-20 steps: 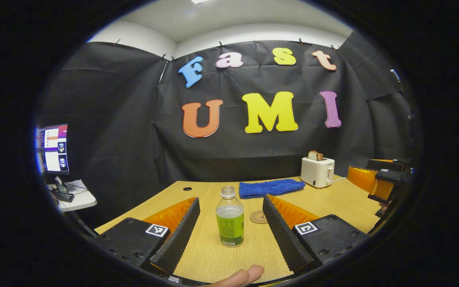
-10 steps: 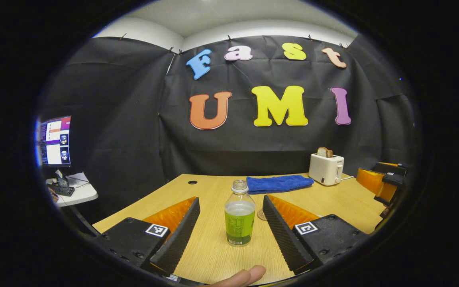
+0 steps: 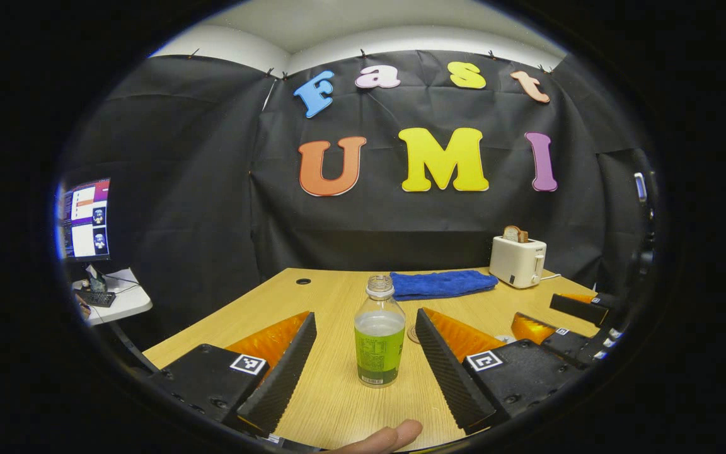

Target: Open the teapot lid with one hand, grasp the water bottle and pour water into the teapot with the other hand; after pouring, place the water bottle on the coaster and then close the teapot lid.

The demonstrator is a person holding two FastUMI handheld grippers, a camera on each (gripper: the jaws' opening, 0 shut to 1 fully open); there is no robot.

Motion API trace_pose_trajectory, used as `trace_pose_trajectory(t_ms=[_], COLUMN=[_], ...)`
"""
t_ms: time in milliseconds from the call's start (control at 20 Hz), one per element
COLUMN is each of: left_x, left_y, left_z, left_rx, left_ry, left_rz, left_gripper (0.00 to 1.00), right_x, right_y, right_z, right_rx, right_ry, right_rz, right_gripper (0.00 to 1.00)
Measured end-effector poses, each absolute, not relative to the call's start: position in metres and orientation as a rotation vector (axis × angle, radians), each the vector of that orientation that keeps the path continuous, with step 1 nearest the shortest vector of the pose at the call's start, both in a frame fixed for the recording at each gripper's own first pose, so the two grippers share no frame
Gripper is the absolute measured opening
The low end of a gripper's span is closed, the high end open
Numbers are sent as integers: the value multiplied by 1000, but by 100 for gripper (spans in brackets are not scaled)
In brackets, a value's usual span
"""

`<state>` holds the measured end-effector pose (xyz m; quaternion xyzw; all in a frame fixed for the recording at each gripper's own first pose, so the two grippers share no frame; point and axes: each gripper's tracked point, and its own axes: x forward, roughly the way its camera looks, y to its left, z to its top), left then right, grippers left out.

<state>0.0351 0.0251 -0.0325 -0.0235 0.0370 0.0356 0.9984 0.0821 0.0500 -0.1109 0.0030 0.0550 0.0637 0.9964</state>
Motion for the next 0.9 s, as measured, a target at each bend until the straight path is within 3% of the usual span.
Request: trace_pose_trajectory(t_ms=[150,400,450,500,550,600,650,750,800,900], left_x=[37,38,39,38,39,39,38,40,40,40], left_y=[27,31,31,31,30,29,27,28,29,31], left_z=[-36,-37,-37,-38,-38,-39,-39,-40,-41,-41], left_rx=[-52,-68,-68,-68,-67,-66,-64,-61,-58,-53], left_ry=[85,92,92,94,95,96,98,100,102,103], left_rz=[73,77,77,77,74,70,67,67,69,75], left_gripper=[99,99,99,99,99,99,99,99,99,99], right_x=[94,103,102,102,104,102,101,105,106,106], right_y=[49,68,72,74,76,75,76,70,72,74], right_z=[-130,-151,-154,-158,-156,-154,-154,-153,-153,-157], right_rx=[20,11,8,14,17,14,15,28,25,7], right_ry=[146,169,183,188,181,176,178,168,161,172], right_rz=[91,165,187,211,214,214,219,199,206,217], right_gripper=[96,71,65,48,49,39,38,19,5,5])
